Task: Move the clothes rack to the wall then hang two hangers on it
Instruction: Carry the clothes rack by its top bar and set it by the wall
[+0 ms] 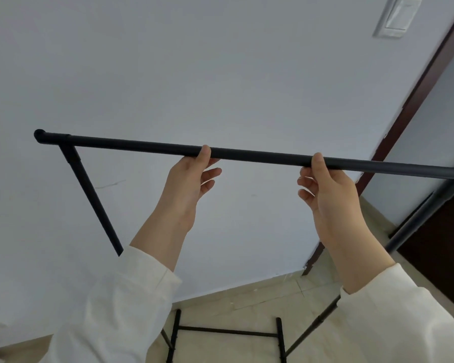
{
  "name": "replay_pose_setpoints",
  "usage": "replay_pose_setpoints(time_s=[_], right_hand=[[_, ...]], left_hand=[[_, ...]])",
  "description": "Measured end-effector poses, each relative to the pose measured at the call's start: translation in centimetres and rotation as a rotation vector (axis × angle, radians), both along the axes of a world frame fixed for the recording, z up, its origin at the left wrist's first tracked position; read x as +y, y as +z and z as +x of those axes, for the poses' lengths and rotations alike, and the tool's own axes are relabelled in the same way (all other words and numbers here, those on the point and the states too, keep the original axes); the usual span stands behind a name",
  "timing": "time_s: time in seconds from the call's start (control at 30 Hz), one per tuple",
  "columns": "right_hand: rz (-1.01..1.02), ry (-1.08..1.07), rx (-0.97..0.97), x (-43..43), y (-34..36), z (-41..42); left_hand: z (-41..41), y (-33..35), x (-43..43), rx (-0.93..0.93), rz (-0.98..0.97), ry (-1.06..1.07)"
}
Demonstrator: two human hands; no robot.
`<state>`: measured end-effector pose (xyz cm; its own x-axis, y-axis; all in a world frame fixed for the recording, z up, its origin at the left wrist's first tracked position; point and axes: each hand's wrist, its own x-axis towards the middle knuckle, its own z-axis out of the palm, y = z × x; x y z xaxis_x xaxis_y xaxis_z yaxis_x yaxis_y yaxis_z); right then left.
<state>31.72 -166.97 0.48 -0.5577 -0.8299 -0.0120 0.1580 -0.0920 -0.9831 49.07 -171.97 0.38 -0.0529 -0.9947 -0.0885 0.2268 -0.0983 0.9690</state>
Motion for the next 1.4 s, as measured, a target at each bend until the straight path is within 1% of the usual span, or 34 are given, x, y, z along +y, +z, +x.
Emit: replay_pose_setpoints(time_s=[0.1,0.17,0.2,0.3,0.37,0.43,0.5,0.57,0.63,0.7,0.73,0.8,0.9,1.0,1.1,1.27,1.4], right_hand=[[0.010,0.048,-0.009,0.6,0.1,-0.6],[0.033,0.109,-0.020,1.2,0.1,-1.3],[0.045,0.153,-0.017,1.6,0.1,-1.8],[0.086,0.299,0.061,3.5,-0.5,-4.4],[0.130,0.332,0.099,5.5,-1.5,-6.6],[0.181,0.314,0.103,8.0,-2.9,-9.1],[0.236,0.261,0.087,10.6,-4.5,-12.0],[0.285,0.172,0.073,12.6,-6.1,-14.9],[0.328,0.035,0.104,13.8,-7.8,-17.8],[0.352,-0.092,0.163,14.1,-9.2,-20.2],[0.355,-0.120,0.202,14.1,-9.7,-21.1],[0.357,-0.094,0.307,13.5,-10.4,-22.3],[0.348,0.064,0.454,12.0,-10.5,-22.9],[0.357,0.168,0.544,10.6,-10.6,-23.0],[0.347,0.200,0.628,9.5,-10.9,-23.0],[0.304,0.216,0.722,8.2,-10.7,-23.2],[0.278,0.221,0.837,6.8,-10.6,-23.1]], left_hand=[[-0.5,0.0,0.7,-0.012,-0.017,0.020],[-0.8,0.1,1.5,-0.066,-0.044,0.018],[-0.9,0.0,2.1,-0.145,-0.071,0.006],[-2.0,-0.3,4.6,-0.481,-0.192,-0.118],[-3.6,0.2,6.2,-0.600,-0.293,-0.238],[-5.9,1.6,7.5,-0.640,-0.426,-0.334],[-9.0,3.4,8.3,-0.674,-0.576,-0.385],[-12.3,4.8,8.5,-0.719,-0.718,-0.403],[-15.7,5.6,8.1,-0.779,-0.835,-0.392],[-19.0,5.8,7.3,-0.884,-0.939,-0.351],[-20.5,5.7,6.9,-0.953,-0.988,-0.332],[-22.8,5.3,6.3,-1.093,-1.052,-0.320],[-24.5,4.9,5.8,-1.226,-1.008,-0.361],[-24.9,4.8,5.7,-1.265,-0.935,-0.400],[-24.8,5.0,5.5,-1.245,-0.888,-0.402],[-24.9,5.0,5.4,-1.223,-0.903,-0.374],[-24.7,5.1,4.6,-1.200,-0.920,-0.352]])
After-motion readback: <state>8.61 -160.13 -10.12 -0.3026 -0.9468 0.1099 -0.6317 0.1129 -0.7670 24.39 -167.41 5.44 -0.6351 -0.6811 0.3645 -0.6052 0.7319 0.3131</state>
